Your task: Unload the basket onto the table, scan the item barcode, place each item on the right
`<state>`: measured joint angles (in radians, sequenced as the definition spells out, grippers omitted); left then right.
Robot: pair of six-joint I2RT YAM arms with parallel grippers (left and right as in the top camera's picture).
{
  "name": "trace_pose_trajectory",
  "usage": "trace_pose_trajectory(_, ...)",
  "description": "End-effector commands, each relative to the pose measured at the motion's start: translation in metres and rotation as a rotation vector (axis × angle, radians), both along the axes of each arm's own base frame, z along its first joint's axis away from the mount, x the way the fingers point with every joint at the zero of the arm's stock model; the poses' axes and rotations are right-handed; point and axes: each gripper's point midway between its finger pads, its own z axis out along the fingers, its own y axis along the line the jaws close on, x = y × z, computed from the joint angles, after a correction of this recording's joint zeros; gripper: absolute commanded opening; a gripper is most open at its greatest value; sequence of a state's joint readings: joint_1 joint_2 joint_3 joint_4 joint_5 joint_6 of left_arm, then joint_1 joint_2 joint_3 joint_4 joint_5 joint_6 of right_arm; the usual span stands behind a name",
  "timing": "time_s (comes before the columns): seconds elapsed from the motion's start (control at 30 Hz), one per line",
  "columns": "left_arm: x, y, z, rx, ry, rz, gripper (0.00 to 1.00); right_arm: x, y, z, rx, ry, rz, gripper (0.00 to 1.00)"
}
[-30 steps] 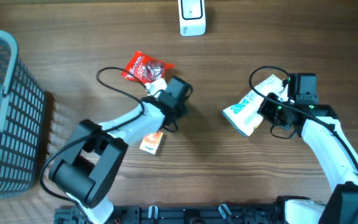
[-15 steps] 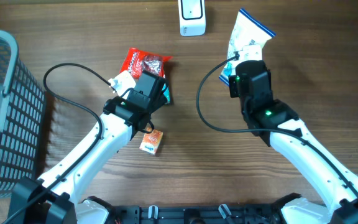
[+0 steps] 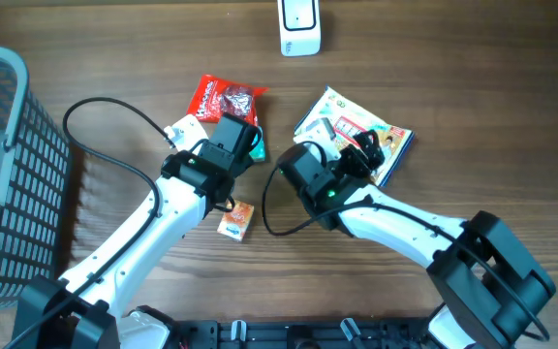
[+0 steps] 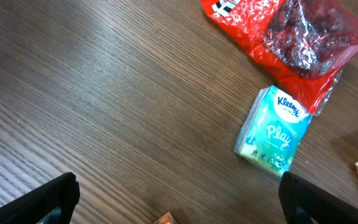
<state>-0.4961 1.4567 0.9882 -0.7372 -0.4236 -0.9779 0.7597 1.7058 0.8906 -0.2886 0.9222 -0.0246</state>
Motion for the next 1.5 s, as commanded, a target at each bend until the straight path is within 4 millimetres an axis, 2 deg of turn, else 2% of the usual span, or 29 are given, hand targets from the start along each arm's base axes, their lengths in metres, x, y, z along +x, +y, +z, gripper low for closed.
trace_pose_trajectory(0.0,0.001,0.007,0.001,0.030,-0.007,0.013,1.00,-0.004,0.022,0.028,0.447,0.020,-0.036,1.00)
trace_pose_trajectory(0.03,0.001,0.006,0.000,0.028,-0.007,0.012,1.00,-0.004,0.021,0.041,0.505,0.014,-0.025,1.00)
trace_pose_trajectory(0.1,-0.001,0.001,-0.002,-0.004,0.010,-0.002,1.00,0.005,0.005,0.094,0.712,-0.069,-0.010,1.00)
trace_pose_trajectory(0.13,-0.002,-0.002,-0.003,-0.019,0.019,-0.008,1.00,0.009,-0.003,0.108,0.782,-0.091,-0.004,1.00)
trace_pose_trajectory(0.17,-0.005,-0.011,-0.007,-0.066,0.043,-0.028,1.00,0.020,-0.018,0.125,0.923,-0.094,0.031,1.00)
trace_pose_trajectory(0.2,-0.008,-0.017,-0.009,-0.100,0.062,-0.043,1.00,0.026,-0.030,0.128,1.009,-0.072,0.047,1.00)
trace_pose_trajectory(0.27,-0.012,-0.027,-0.012,-0.155,0.091,-0.067,1.00,0.037,-0.051,0.117,1.176,0.011,0.064,1.00)
trace_pose_trajectory(0.33,-0.017,-0.039,-0.014,-0.215,0.123,-0.092,1.00,0.053,-0.083,0.086,1.351,0.089,-0.025,1.00)
trace_pose_trajectory(0.4,-0.019,-0.043,-0.014,-0.240,0.134,-0.099,1.00,0.062,-0.090,0.062,1.491,0.195,-0.047,1.00)
trace_pose_trajectory(0.47,-0.019,-0.043,-0.014,-0.239,0.134,-0.100,1.00,0.075,-0.084,0.054,1.638,0.337,0.019,1.00)
trace_pose_trajectory(0.53,-0.019,-0.043,-0.014,-0.239,0.134,-0.099,1.00,0.095,-0.084,0.050,1.627,0.392,0.034,1.00)
trace_pose_trajectory(0.57,-0.019,-0.043,-0.014,-0.239,0.134,-0.099,1.00,0.107,-0.087,0.042,1.558,0.411,-0.005,1.00)
trace_pose_trajectory(0.63,-0.019,-0.043,-0.014,-0.239,0.134,-0.099,1.00,0.116,-0.101,0.024,1.392,0.442,-0.087,1.00)
trace_pose_trajectory(0.73,-0.019,-0.043,-0.014,-0.239,0.134,-0.099,1.00,0.107,-0.100,-0.007,1.274,0.564,-0.036,1.00)
trace_pose_trajectory(0.77,-0.019,-0.043,-0.014,-0.239,0.134,-0.099,1.00,0.104,-0.104,-0.026,1.249,0.598,-0.077,1.00)
trace_pose_trajectory(0.83,-0.019,-0.043,-0.014,-0.239,0.134,-0.099,1.00,0.095,-0.103,-0.049,1.259,0.666,-0.121,1.00)
trace_pose_trajectory(0.93,-0.019,-0.043,-0.014,-0.239,0.134,-0.099,1.00,0.080,-0.095,-0.055,1.223,0.737,-0.056,1.00)
trace_pose_trajectory(1.07,-0.019,-0.043,-0.014,-0.239,0.134,-0.099,1.00,0.067,-0.058,-0.065,1.146,0.807,0.057,1.00)
trace_pose_trajectory(1.17,-0.019,-0.043,-0.014,-0.239,0.134,-0.099,1.00,0.064,-0.044,-0.072,1.054,0.824,0.079,0.99)
trace_pose_trajectory(1.2,-0.019,-0.043,-0.014,-0.239,0.134,-0.099,1.00,0.062,-0.039,-0.074,1.031,0.833,0.092,0.97)
trace_pose_trajectory(1.23,-0.019,-0.043,-0.014,-0.239,0.134,-0.099,1.00,0.060,-0.034,-0.074,1.022,0.845,0.109,0.91)
trace_pose_trajectory(1.33,-0.019,-0.043,-0.014,-0.238,0.134,-0.099,1.00,0.047,-0.033,-0.074,1.025,0.897,0.083,0.79)
trace_pose_trajectory(1.4,-0.019,-0.043,-0.014,-0.239,0.134,-0.099,1.00,0.036,-0.034,-0.075,1.038,0.938,0.033,0.78)
trace_pose_trajectory(1.47,-0.019,-0.043,-0.014,-0.239,0.134,-0.099,1.00,0.026,-0.040,-0.084,1.025,0.962,-0.054,0.78)
